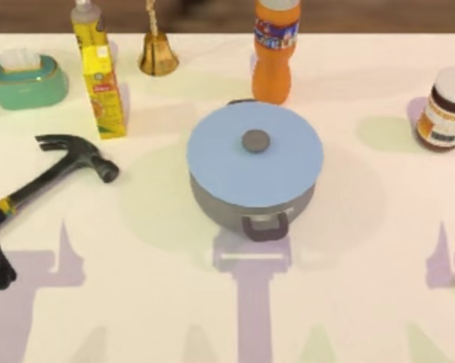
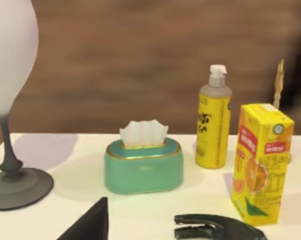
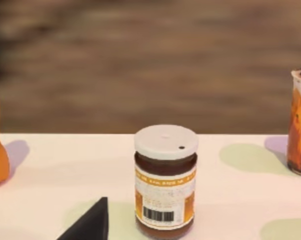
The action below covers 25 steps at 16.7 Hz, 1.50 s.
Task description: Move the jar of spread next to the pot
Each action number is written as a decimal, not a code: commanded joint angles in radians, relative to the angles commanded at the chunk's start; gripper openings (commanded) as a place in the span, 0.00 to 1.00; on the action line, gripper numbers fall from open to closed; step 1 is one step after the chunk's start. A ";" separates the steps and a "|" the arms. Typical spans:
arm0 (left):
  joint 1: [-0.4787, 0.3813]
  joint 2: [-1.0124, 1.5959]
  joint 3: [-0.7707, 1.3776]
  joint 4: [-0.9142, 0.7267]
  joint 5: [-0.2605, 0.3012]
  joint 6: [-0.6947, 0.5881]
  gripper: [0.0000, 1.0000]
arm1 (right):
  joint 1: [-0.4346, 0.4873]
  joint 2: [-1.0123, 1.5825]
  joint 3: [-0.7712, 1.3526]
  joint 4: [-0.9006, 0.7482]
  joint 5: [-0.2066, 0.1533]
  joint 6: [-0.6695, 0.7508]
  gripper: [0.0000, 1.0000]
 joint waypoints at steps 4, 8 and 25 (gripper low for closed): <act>0.000 0.000 0.000 0.000 0.000 0.000 1.00 | -0.003 0.026 0.018 -0.022 0.002 -0.003 1.00; 0.000 0.000 0.000 0.000 0.000 0.000 1.00 | -0.016 0.187 0.149 -0.148 0.010 -0.022 1.00; 0.000 0.000 0.000 0.000 0.000 0.000 1.00 | -0.037 1.643 1.712 -1.020 0.000 -0.286 1.00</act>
